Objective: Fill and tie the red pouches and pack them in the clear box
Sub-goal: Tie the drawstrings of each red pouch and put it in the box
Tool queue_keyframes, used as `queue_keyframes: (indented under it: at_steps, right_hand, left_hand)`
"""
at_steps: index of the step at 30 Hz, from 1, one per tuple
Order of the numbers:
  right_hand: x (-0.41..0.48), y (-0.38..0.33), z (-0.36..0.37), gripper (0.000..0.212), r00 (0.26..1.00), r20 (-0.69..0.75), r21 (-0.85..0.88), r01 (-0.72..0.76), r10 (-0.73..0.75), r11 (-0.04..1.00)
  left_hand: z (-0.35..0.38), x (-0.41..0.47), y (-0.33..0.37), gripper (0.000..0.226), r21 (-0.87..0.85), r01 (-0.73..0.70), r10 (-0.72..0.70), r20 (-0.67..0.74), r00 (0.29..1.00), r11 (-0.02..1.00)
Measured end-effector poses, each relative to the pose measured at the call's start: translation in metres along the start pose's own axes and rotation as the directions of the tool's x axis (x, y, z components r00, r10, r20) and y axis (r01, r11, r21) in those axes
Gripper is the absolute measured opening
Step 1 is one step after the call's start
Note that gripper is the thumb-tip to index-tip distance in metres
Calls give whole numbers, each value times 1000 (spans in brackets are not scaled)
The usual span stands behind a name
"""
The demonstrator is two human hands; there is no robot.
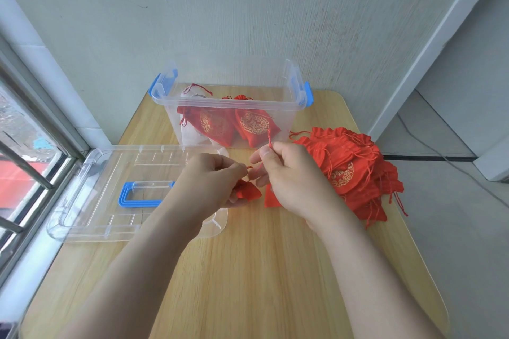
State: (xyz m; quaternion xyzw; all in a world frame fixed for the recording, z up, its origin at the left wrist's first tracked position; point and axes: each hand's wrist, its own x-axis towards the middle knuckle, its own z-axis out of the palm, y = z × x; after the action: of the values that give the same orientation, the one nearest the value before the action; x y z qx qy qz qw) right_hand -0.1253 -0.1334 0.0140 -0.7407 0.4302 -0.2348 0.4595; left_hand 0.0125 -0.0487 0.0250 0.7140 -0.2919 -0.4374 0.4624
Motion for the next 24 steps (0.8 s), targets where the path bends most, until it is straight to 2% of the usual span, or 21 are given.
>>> queue_keyframes:
  at_steps: [5, 9, 15, 19, 20, 22, 23, 24]
  right_hand:
    - [0, -2, -2, 30, 987, -20, -72, 160, -162, 984]
    - [2, -1, -2, 28, 978, -16, -74, 204, -206, 976]
    - [1, -4, -4, 29, 979, -27, -79, 198, -200, 977]
    - [0, -2, -4, 46, 983, -71, -114, 162, -170, 980]
    - [0, -1, -4, 44, 985, -70, -120, 147, -156, 982]
    - [0, -2, -6, 21, 988, -59, -102, 133, -139, 986]
    - [-2, -5, -6, 17, 991, -44, -104, 118, -123, 988]
    - [-5, -7, -6, 33, 992, -39, -122, 112, -118, 986]
  left_hand:
    - [1, -2, 1, 19, 27, -81, 80, 48, 996, 996]
    - [0, -6, 5, 22, 52, -164, 158, 99, 982, 985]
    - [-1, -10, 8, 14, 79, -221, 207, 157, 966, 972]
    - [1, -11, 9, 23, 44, -204, 198, 118, 973, 978]
    - [1, -10, 8, 23, 31, -189, 186, 95, 978, 981]
    - [0, -8, 7, 22, 15, -158, 157, 55, 986, 987]
    - [-1, -6, 6, 22, 5, -142, 141, 44, 989, 990]
    - [-3, -5, 5, 22, -9, -123, 124, 39, 992, 992]
